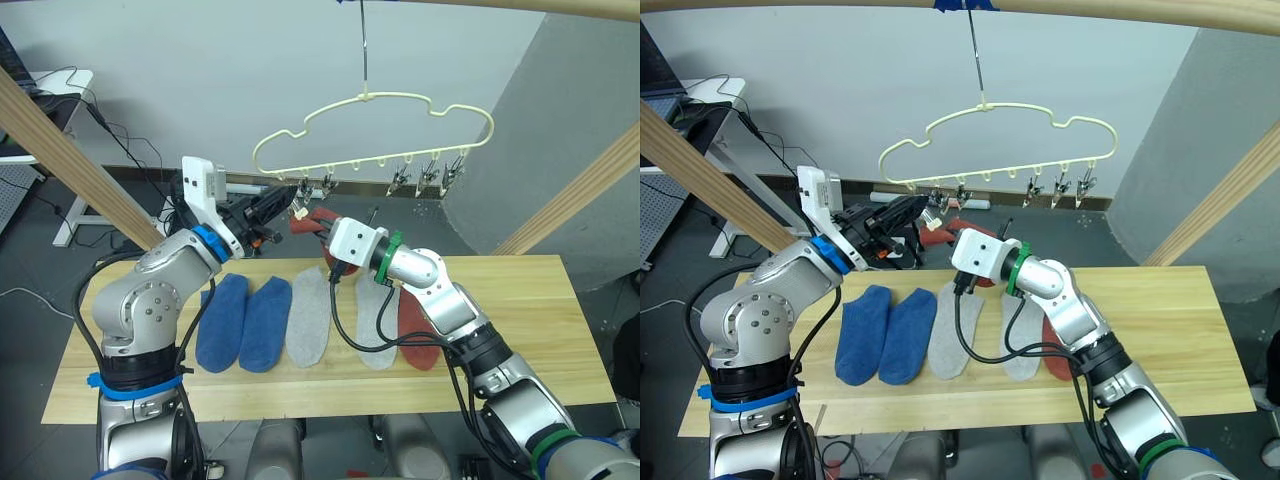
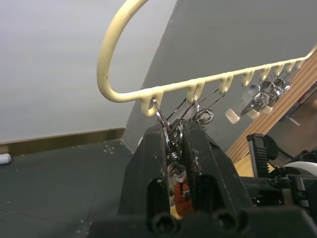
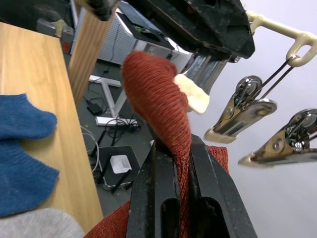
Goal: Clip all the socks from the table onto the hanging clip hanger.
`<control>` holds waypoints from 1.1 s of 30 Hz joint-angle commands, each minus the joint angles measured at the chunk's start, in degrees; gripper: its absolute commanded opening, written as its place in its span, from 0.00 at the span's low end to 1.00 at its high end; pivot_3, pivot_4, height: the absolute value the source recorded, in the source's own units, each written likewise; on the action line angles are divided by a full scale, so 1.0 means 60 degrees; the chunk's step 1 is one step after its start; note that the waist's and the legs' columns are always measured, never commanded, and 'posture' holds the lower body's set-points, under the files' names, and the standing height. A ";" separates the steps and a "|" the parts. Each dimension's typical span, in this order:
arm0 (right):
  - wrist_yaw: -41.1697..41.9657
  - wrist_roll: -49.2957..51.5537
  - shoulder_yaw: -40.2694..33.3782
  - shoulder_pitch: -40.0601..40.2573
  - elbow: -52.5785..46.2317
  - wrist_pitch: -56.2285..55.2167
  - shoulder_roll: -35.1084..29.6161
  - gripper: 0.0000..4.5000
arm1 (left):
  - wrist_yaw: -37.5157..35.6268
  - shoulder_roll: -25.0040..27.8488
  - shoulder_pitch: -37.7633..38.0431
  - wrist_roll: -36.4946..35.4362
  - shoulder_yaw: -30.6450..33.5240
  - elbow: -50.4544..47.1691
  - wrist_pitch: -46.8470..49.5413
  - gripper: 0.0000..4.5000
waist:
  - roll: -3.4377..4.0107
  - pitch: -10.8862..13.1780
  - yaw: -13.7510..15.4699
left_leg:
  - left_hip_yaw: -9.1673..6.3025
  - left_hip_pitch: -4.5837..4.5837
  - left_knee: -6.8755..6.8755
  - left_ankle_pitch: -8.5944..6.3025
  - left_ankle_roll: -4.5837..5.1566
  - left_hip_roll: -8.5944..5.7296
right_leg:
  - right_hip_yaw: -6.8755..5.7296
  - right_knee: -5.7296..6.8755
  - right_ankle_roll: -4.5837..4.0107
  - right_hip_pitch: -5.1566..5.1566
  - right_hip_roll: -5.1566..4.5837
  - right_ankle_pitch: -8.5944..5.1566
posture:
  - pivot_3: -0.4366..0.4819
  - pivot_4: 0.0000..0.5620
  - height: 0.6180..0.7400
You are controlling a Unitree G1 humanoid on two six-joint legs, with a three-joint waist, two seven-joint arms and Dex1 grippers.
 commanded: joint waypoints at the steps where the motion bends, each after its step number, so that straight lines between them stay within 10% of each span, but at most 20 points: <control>1: -0.0269 -0.0016 -0.0165 -0.0273 -0.0015 -0.0392 0.0103 0.00 | 0.0002 0.0028 0.0006 -0.0521 0.0060 -0.0634 0.0207 0.03 | 0.0000 0.0000 0.0000 | 0.0000 0.0000 0.0000 0.0000 0.0000 0.0000 | 0.0000 0.0002 0.0000 0.0000 0.0000 0.0000 | 0.32 0.57 1.00; 9: -0.0437 -0.0002 -0.0160 -0.0480 0.0237 -0.0594 0.0303 0.00 | 0.0275 0.0065 0.0058 -0.0727 0.0127 -0.0650 0.0438 0.03 | 0.0000 0.0001 0.0000 | 0.0001 0.0000 0.0013 0.0001 -0.0001 -0.0002 | 0.0001 0.0039 0.0000 -0.0009 0.0000 -0.0001 | 0.32 0.57 1.00; 20: -0.0300 0.0175 -0.0181 -0.0497 0.0194 -0.0637 0.0517 0.00 | 0.0305 0.0163 0.0116 -0.0651 0.0124 -0.0583 0.0450 0.80 | 0.0004 0.0004 -0.0007 | 0.0003 0.0003 0.0106 0.0001 -0.0002 -0.0004 | 0.0003 0.0119 0.0000 -0.0008 0.0008 -0.0001 | 0.33 0.56 1.00; 33: 0.0027 0.0152 0.0001 -0.0312 0.0084 -0.0502 0.0452 0.00 | -0.0372 0.1057 0.0983 -0.1093 0.0216 -0.0988 0.0783 0.80 | 0.0007 0.0007 -0.0007 | -0.0004 0.0002 0.0106 0.0001 -0.0002 -0.0001 | 0.0007 0.0117 0.0000 -0.0008 0.0008 -0.0001 | 0.33 0.56 1.00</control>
